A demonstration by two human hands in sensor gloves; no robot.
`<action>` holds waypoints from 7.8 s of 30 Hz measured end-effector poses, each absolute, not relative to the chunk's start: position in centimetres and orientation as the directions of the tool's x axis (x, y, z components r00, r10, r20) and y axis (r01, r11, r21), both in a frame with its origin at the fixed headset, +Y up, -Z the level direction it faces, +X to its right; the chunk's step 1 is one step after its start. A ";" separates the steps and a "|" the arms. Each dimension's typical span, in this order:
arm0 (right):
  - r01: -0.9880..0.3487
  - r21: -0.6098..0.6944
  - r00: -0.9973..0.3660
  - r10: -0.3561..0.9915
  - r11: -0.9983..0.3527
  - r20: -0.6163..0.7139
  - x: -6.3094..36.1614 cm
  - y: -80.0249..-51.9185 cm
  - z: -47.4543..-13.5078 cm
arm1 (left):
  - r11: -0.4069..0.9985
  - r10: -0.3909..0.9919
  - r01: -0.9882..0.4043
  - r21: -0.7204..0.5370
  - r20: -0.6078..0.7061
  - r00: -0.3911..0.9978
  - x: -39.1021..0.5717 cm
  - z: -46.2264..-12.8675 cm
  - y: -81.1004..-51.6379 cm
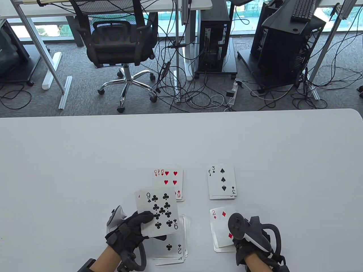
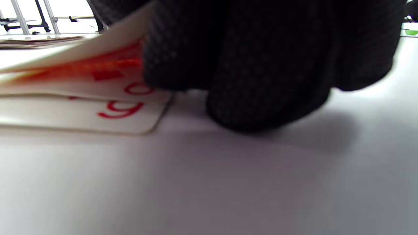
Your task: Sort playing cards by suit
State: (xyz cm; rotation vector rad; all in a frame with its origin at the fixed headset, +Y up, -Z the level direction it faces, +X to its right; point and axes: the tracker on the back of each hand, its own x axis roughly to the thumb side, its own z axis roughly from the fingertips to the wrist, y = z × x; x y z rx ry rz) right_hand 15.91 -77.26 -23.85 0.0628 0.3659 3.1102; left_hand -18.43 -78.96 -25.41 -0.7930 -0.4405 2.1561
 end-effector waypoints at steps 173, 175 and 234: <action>-0.465 0.077 -0.837 0.467 -0.882 0.287 3.8 -74.4 -22.1 | -0.618 0.781 -0.582 -0.529 -0.325 -0.533 -20.6 -26.4 -78.4; -0.590 0.007 -0.764 0.561 -0.807 0.319 4.8 -73.7 -22.0 | -0.612 0.786 -0.582 -0.536 -0.327 -0.525 -20.6 -26.3 -78.4; -0.810 0.113 -0.554 0.815 -0.575 0.171 5.9 -76.0 -23.0 | -0.617 0.776 -0.603 -0.505 -0.269 -0.570 -21.9 -26.9 -77.6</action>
